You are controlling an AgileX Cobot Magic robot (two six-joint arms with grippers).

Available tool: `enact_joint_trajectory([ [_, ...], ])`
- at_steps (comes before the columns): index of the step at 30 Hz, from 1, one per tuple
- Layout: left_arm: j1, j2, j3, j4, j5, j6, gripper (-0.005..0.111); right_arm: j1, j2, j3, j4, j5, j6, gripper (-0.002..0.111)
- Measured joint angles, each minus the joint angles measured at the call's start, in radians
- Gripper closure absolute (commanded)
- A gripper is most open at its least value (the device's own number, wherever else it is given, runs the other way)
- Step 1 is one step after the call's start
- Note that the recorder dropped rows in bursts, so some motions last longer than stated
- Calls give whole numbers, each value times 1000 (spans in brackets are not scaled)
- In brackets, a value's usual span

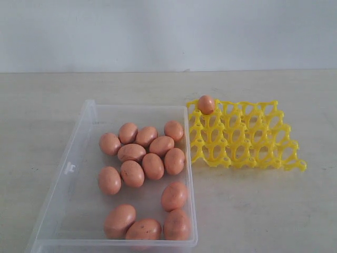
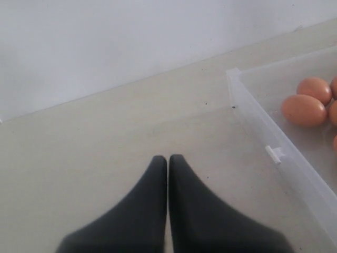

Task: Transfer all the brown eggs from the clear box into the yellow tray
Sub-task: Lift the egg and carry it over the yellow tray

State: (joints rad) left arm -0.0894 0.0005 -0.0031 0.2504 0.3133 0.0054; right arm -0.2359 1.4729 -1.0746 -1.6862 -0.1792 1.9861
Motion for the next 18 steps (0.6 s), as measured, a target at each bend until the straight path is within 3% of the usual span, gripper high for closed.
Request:
enact_joint_trajectory([
  [3,0,0,0,0,0,0,105,-93,0,0,-32,-101,-169,109],
  [6,0,0,0,2,0,0,105,-120,-4,0,-49,-89,-400,109],
  [8,0,0,0,2,0,0,105,-111,-5,0,-61,58,-487,109],
  [11,0,0,0,2,0,0,105,-88,19,0,-44,486,-502,109],
  [14,0,0,0,2,0,0,105,-105,62,0,-16,760,-498,109],
  [18,0,0,0,2,0,0,105,-181,118,0,181,689,-550,109],
])
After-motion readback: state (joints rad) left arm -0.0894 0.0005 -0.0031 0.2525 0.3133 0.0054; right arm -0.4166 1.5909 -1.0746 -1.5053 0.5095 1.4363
